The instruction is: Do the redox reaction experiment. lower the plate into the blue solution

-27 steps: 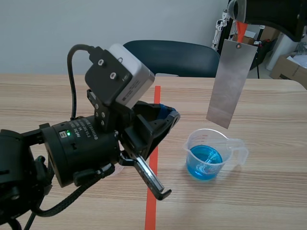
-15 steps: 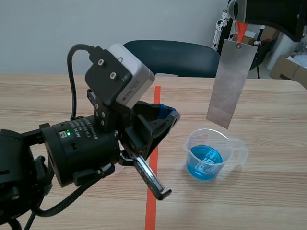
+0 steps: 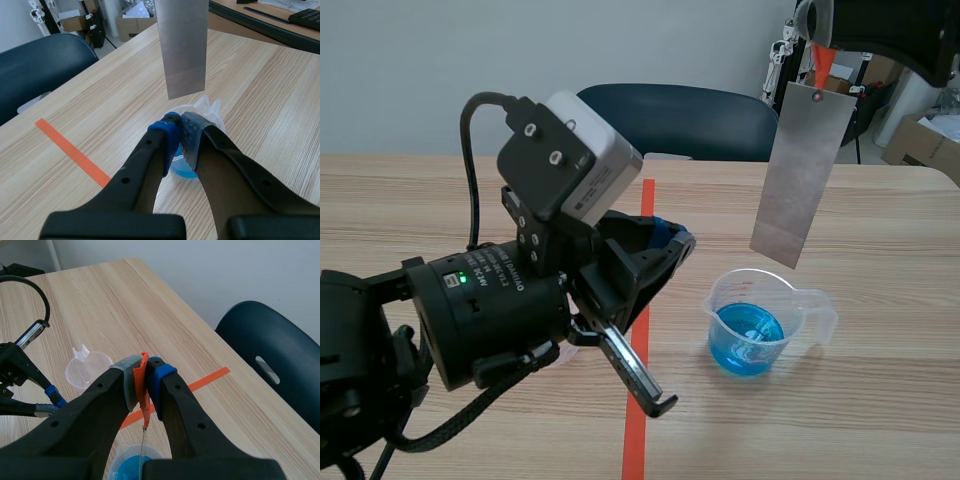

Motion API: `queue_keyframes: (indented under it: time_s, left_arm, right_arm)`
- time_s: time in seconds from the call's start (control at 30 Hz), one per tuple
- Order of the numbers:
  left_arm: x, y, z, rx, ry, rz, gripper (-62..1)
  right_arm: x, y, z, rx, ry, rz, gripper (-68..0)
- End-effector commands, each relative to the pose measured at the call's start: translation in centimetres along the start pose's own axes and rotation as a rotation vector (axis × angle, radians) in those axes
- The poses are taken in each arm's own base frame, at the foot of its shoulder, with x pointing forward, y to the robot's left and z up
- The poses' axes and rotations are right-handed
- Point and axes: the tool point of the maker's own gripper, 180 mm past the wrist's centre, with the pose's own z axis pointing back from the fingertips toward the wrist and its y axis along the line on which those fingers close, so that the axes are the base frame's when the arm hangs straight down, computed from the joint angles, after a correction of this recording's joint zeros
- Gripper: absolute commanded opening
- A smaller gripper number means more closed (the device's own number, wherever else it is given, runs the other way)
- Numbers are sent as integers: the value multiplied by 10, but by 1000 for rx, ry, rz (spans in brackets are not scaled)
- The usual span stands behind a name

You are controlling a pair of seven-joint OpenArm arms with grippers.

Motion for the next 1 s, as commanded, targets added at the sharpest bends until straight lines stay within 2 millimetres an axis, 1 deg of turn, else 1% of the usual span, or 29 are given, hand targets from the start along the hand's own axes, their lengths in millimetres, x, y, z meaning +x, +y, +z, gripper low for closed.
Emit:
queue_keyframes:
  time_s: [0.0, 0.33, 0.6, 0.7, 0.87, 0.97]
  left_arm:
    - [13, -3, 0, -7, -46, 2, -583]
    - [13, -3, 0, -7, -47, 2, -583]
    - [12, -1, 2, -2, -39, -4, -582]
    - [12, 0, 6, -1, -25, -22, -581]
    - [23, -1, 20, 1, -36, -46, -577]
    - [27, -5, 29, -4, -27, -49, -577]
  right_arm:
    - [12, -4, 1, -12, -34, 13, -676]
    - [7, -2, 1, -12, -27, -1, -676]
    - [6, -2, 1, -12, -27, -2, -676]
    - [6, -2, 1, -13, -26, -2, -676]
    - [5, -3, 1, -16, -21, 14, -676]
    - [4, -5, -1, -35, -22, 33, -676]
